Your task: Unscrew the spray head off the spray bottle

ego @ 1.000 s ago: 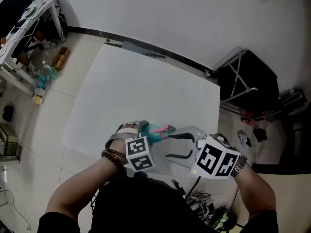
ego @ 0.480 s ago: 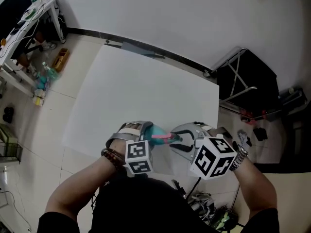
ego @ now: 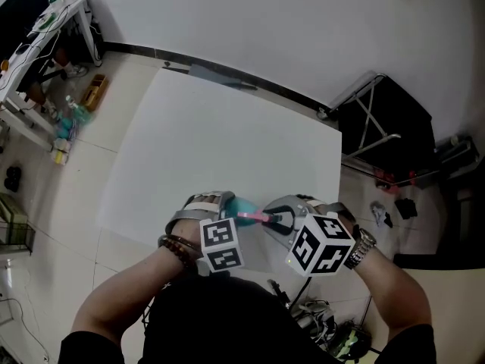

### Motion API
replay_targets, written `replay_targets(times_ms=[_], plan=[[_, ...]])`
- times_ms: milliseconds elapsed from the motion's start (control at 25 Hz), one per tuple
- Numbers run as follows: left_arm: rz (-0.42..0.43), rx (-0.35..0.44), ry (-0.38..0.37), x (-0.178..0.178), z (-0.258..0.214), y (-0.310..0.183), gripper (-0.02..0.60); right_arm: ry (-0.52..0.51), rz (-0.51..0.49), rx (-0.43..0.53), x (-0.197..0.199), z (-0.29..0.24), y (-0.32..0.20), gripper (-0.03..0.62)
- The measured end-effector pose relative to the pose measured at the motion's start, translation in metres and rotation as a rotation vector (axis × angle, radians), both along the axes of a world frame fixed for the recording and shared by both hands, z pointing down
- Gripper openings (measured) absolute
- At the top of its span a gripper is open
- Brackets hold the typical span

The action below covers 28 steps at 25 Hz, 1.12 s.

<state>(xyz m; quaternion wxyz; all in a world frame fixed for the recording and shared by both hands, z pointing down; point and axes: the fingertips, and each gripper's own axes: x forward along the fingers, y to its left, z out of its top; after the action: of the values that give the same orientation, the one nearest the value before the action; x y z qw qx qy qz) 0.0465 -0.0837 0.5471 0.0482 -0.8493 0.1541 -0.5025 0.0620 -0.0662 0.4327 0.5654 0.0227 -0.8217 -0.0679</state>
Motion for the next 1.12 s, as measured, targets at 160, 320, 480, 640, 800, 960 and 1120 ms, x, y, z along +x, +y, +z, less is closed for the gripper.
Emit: replay_targets(times_ms=[160, 320, 480, 640, 800, 960, 1120], plan=[[-0.061, 0.122, -0.132, -0.016, 0.004, -0.022, 0.377, -0.182, 0.554, -0.249, 0.007, 0.015, -0.024, 0.084], [-0.078, 0.243, -0.262, -0.031, 0.006, -0.039, 0.377, -0.507, 1.214, -0.691, 0.014, 0.028, -0.04, 0.084], [-0.081, 0.21, -0.22, -0.029, 0.011, -0.037, 0.379, -0.634, 1.303, -0.766, 0.012, 0.025, -0.04, 0.086], [-0.102, 0.111, -0.102, -0.019, 0.015, -0.027, 0.382, -0.625, 1.193, -0.721, 0.01, 0.013, -0.036, 0.212], [-0.128, -0.007, 0.044, -0.01, 0.02, -0.019, 0.382, -0.613, 1.105, -0.641, 0.014, 0.006, -0.036, 0.212], [-0.161, -0.106, 0.215, -0.002, 0.021, -0.02, 0.385, -0.604, 1.012, -0.536, 0.019, -0.003, -0.039, 0.212], [-0.206, -0.148, 0.312, 0.001, 0.028, -0.028, 0.387, -0.609, 0.989, -0.477, 0.023, -0.002, -0.038, 0.212]])
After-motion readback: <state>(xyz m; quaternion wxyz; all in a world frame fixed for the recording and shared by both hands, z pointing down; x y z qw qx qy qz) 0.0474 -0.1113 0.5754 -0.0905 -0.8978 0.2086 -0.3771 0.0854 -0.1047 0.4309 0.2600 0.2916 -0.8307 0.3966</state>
